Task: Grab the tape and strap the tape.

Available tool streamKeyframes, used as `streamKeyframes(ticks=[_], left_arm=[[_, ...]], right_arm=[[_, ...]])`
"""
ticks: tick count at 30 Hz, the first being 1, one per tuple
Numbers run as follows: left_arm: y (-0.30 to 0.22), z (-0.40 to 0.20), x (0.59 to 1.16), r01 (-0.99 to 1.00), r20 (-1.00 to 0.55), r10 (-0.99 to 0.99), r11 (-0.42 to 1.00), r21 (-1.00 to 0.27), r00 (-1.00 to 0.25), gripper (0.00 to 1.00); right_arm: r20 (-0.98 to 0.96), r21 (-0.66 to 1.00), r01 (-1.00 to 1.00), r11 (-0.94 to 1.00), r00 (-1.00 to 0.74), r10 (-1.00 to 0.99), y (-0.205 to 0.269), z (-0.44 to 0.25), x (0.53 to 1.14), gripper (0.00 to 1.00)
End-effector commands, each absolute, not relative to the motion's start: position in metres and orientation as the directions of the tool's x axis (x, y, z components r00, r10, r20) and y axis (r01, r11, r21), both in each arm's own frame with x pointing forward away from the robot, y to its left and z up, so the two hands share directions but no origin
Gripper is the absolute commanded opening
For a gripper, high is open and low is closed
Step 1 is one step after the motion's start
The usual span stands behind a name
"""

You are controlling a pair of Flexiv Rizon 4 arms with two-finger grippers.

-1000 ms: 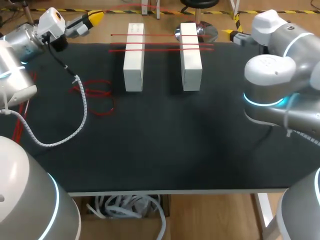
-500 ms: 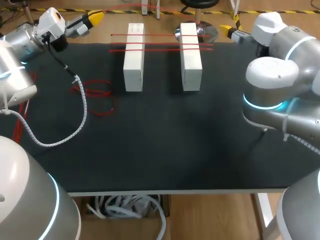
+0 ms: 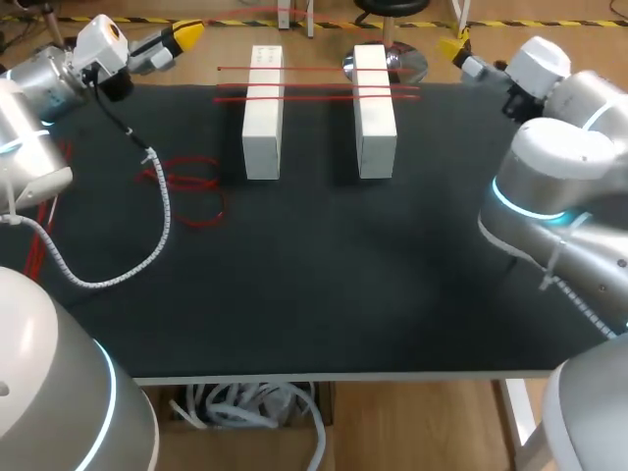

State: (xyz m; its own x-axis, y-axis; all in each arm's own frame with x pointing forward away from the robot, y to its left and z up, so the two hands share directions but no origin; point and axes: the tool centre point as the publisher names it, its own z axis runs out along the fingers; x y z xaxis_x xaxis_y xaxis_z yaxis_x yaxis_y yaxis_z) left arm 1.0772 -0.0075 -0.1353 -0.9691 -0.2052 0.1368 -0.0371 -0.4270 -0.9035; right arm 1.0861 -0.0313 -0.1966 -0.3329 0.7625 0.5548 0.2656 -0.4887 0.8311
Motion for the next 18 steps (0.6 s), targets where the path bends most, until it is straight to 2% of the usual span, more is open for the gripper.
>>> streamKeyframes(ticks=[1,7,10,18], left_arm=[[-0.008,-0.136,1.077,-0.035,0.136,-0.207,-0.429,-0.903,-0.969,0.0],[-0.008,-0.136,1.077,-0.035,0.136,-0.207,-0.429,-0.903,-0.969,0.0],[-0.008,-0.136,1.077,-0.035,0.136,-0.207,-0.429,-0.903,-0.969,0.0],[-0.008,-0.136,1.077,-0.035,0.136,-0.207,-0.429,-0.903,-0.969,0.0]], right_arm=[[0.561,0.826,0.229,-0.515,-0.421,0.713,-0.038,-0.201,1.085,1.0],[0.561,0.826,0.229,-0.515,-0.421,0.713,-0.038,-0.201,1.085,1.0],[0.729,0.677,0.274,-0.683,-0.38,0.57,-0.023,-0.19,1.078,1.0],[0.942,0.324,0.358,-0.876,-0.212,0.262,0.008,-0.171,1.071,1.0]])
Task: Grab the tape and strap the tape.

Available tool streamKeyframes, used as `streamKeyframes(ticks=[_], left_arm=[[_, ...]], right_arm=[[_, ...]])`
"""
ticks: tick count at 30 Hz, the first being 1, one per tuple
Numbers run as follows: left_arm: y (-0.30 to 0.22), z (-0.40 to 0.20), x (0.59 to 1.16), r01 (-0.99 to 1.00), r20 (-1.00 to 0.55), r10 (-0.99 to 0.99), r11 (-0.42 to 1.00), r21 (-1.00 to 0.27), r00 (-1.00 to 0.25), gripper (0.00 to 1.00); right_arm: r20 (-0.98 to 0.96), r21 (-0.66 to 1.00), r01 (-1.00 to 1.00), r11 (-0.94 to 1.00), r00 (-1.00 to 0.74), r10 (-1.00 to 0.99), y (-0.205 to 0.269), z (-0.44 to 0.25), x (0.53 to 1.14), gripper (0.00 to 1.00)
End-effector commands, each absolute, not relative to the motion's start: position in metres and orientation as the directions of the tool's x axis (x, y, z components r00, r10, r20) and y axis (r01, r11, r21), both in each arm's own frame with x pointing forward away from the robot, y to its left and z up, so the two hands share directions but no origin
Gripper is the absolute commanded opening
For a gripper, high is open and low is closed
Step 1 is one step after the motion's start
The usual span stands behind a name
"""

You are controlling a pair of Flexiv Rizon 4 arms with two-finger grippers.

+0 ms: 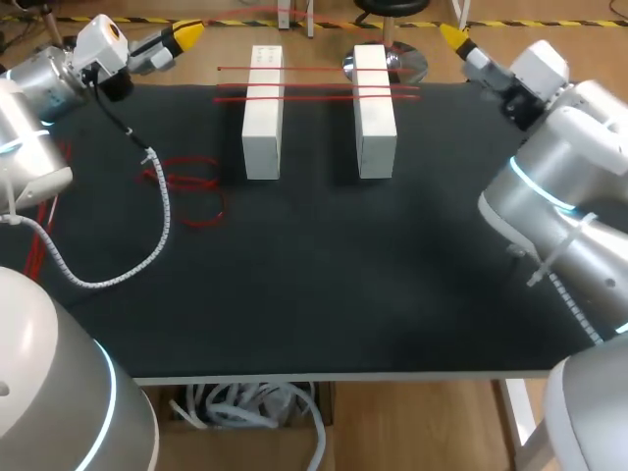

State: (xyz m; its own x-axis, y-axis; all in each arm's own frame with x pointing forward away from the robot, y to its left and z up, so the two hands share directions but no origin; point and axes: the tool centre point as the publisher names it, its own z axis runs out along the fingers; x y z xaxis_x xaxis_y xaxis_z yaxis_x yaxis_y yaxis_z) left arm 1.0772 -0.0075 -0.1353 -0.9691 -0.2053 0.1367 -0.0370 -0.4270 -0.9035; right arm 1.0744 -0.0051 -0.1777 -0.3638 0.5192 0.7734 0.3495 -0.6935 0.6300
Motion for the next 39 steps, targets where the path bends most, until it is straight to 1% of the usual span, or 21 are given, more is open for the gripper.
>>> streamKeyframes(ticks=[1,3,5,9,10,11,13,16,18,19,22,23,24,25,39], left_arm=[[-0.008,-0.136,1.077,-0.035,0.136,-0.207,-0.429,-0.903,-0.969,0.0],[-0.008,-0.136,1.077,-0.035,0.136,-0.207,-0.429,-0.903,-0.969,0.0],[-0.008,-0.136,1.077,-0.035,0.136,-0.207,-0.429,-0.903,-0.969,0.0],[-0.008,-0.136,1.077,-0.035,0.136,-0.207,-0.429,-0.903,-0.969,0.0],[-0.008,-0.136,1.077,-0.035,0.136,-0.207,-0.429,-0.903,-0.969,0.0],[-0.008,-0.136,1.077,-0.035,0.136,-0.207,-0.429,-0.903,-0.969,0.0],[-0.008,-0.136,1.077,-0.035,0.136,-0.207,-0.429,-0.903,-0.969,0.0],[-0.008,-0.136,1.077,-0.035,0.136,-0.207,-0.429,-0.903,-0.969,0.0],[-0.008,-0.136,1.077,-0.035,0.136,-0.207,-0.429,-0.903,-0.969,0.0],[-0.008,-0.136,1.077,-0.035,0.136,-0.207,-0.429,-0.903,-0.969,0.0],[-0.008,-0.136,1.077,-0.035,0.136,-0.207,-0.429,-0.903,-0.969,0.0],[-0.008,-0.136,1.077,-0.035,0.136,-0.207,-0.429,-0.903,-0.969,0.0],[-0.008,-0.136,1.077,-0.035,0.136,-0.207,-0.429,-0.903,-0.969,0.0],[-0.008,-0.136,1.077,-0.035,0.136,-0.207,-0.429,-0.903,-0.969,0.0],[-0.008,-0.136,1.077,-0.035,0.136,-0.207,-0.429,-0.903,-0.969,0.0]], right_arm=[[0.959,0.272,0.371,-0.888,-0.176,0.22,0.011,-0.169,1.07,1.0],[0.982,0.16,0.365,-0.917,-0.156,0.11,0.018,-0.164,1.068,1.0],[0.984,0.141,0.368,-0.919,-0.152,0.091,0.022,-0.16,1.066,1.0],[0.993,-0.104,0.397,-0.912,-0.012,-0.119,0.031,-0.162,1.067,1.0],[0.993,-0.103,0.396,-0.913,-0.013,-0.117,0.032,-0.163,1.069,1.0],[0.986,-0.155,0.403,-0.902,0.01,-0.165,0.035,-0.164,1.07,1.0],[0.983,-0.176,0.404,-0.897,0.031,-0.179,0.041,-0.167,1.072,1.0],[0.957,-0.285,0.412,-0.866,0.071,-0.281,0.048,-0.167,1.074,1.0],[0.954,-0.292,0.415,-0.862,0.064,-0.292,0.052,-0.167,1.074,1.0],[0.944,-0.323,0.416,-0.85,0.077,-0.321,0.054,-0.167,1.074,1.0],[0.945,-0.317,0.425,-0.848,0.068,-0.32,0.061,-0.162,1.072,1.0],[0.951,-0.3,0.44,-0.846,0.067,-0.303,0.063,-0.161,1.071,1.0],[0.971,-0.22,0.477,-0.851,0.028,-0.235,0.065,-0.159,1.07,1.0],[0.963,-0.224,0.5,-0.836,-0.018,-0.269,0.064,-0.157,1.068,1.0],[0.963,-0.224,0.5,-0.836,-0.018,-0.269,0.064,-0.157,1.068,1.0]])
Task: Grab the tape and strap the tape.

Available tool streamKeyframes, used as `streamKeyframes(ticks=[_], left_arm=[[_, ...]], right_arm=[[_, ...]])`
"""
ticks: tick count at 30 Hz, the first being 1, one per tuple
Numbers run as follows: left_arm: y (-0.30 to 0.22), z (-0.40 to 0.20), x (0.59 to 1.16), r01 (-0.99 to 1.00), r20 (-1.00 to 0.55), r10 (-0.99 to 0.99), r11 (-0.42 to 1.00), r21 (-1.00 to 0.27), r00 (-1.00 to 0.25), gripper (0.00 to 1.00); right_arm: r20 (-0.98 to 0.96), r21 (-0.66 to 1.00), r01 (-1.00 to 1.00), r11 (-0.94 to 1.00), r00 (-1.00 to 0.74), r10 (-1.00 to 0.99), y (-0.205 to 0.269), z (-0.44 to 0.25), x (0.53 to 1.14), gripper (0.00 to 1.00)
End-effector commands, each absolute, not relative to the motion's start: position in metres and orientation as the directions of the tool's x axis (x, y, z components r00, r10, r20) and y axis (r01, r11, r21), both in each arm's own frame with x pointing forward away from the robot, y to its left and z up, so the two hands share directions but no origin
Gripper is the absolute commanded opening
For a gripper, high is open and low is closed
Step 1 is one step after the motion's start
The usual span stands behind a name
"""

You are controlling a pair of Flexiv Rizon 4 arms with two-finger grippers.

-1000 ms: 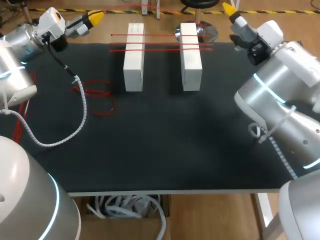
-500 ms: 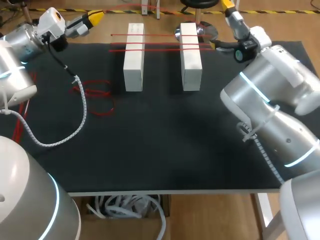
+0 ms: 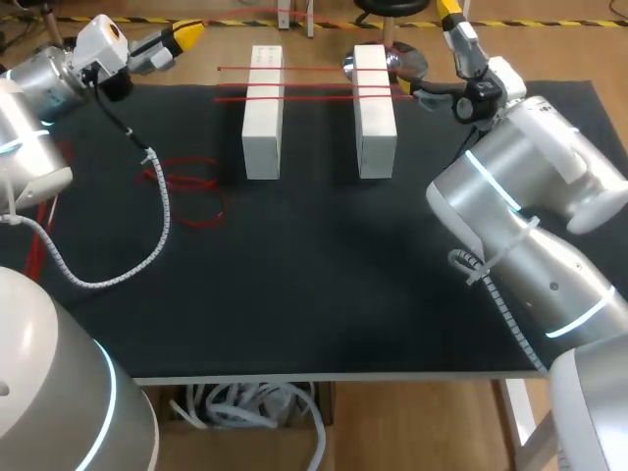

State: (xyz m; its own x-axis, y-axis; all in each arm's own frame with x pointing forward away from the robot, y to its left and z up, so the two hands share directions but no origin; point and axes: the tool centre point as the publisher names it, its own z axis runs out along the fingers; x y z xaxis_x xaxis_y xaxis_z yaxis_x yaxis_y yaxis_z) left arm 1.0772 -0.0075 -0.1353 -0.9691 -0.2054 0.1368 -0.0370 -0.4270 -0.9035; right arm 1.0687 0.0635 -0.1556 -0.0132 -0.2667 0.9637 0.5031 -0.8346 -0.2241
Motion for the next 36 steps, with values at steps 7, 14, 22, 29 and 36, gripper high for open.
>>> streamKeyframes(ticks=[7,14,22,29,36], left_arm=[[-0.008,-0.136,1.077,-0.035,0.136,-0.207,-0.429,-0.903,-0.969,0.0],[-0.008,-0.136,1.077,-0.035,0.136,-0.207,-0.429,-0.903,-0.969,0.0],[-0.008,-0.136,1.077,-0.035,0.136,-0.207,-0.429,-0.903,-0.969,0.0],[-0.008,-0.136,1.077,-0.035,0.136,-0.207,-0.429,-0.903,-0.969,0.0],[-0.008,-0.136,1.077,-0.035,0.136,-0.207,-0.429,-0.903,-0.969,0.0]], right_arm=[[0.995,-0.1,0.182,-0.978,0.042,-0.094,0.078,-0.17,1.065,1.0],[0.999,-0.046,-0.011,-0.999,-0.001,-0.046,0.069,-0.171,1.062,1.0],[0.994,-0.111,-0.06,-0.992,-0.028,-0.11,0.063,-0.17,1.072,1.0],[0.981,-0.191,0.016,-0.982,-0.022,-0.191,0.08,-0.177,1.087,1.0],[0.974,-0.222,0.048,-0.974,-0.037,-0.223,0.095,-0.177,1.094,1.0]])
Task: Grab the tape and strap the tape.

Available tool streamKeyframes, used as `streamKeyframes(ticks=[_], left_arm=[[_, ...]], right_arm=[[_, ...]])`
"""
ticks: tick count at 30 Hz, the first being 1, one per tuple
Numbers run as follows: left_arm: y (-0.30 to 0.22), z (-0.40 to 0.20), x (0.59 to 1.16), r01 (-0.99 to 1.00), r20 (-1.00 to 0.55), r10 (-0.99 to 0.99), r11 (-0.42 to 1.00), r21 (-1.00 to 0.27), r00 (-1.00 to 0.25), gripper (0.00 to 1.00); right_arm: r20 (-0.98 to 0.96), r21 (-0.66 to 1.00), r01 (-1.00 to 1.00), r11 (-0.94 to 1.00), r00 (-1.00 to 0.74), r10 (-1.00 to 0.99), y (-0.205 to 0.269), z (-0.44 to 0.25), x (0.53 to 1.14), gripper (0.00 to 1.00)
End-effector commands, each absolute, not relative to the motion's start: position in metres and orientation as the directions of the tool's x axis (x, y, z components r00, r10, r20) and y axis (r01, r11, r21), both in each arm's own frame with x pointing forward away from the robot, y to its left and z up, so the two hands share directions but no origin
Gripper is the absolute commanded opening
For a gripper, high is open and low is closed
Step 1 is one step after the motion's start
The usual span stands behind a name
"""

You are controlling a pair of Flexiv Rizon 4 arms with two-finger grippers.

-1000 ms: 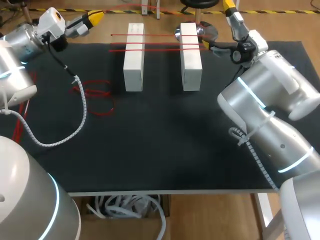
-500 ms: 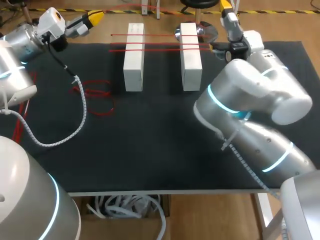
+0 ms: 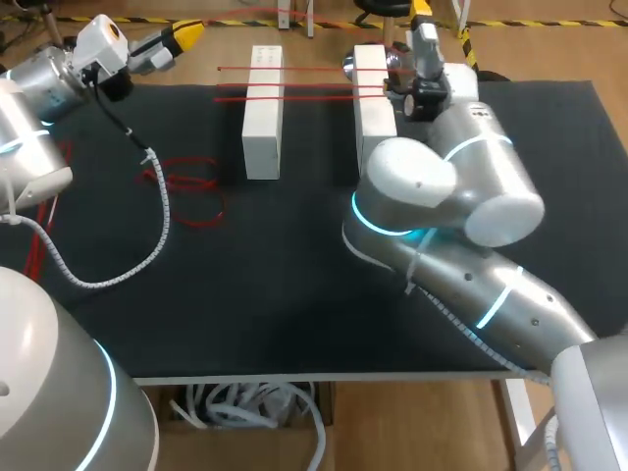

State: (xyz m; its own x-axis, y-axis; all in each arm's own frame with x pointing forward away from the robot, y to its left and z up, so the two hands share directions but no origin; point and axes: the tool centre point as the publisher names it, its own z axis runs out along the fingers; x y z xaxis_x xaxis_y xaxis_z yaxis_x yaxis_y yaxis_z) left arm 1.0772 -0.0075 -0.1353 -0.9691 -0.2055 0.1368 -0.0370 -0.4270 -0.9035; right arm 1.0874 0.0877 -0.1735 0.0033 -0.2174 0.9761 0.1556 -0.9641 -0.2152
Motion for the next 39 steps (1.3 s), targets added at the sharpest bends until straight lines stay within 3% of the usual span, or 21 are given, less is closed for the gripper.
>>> streamKeyframes(ticks=[1,39], left_arm=[[-0.008,-0.136,1.077,-0.035,0.136,-0.207,-0.429,-0.903,-0.969,0.0],[-0.008,-0.136,1.077,-0.035,0.136,-0.207,-0.429,-0.903,-0.969,0.0]], right_arm=[[0.974,-0.223,0.043,-0.974,-0.028,-0.224,0.096,-0.178,1.095,1.0],[0.953,-0.304,0.073,-0.95,0.011,-0.304,0.082,-0.181,1.127,1.0]])
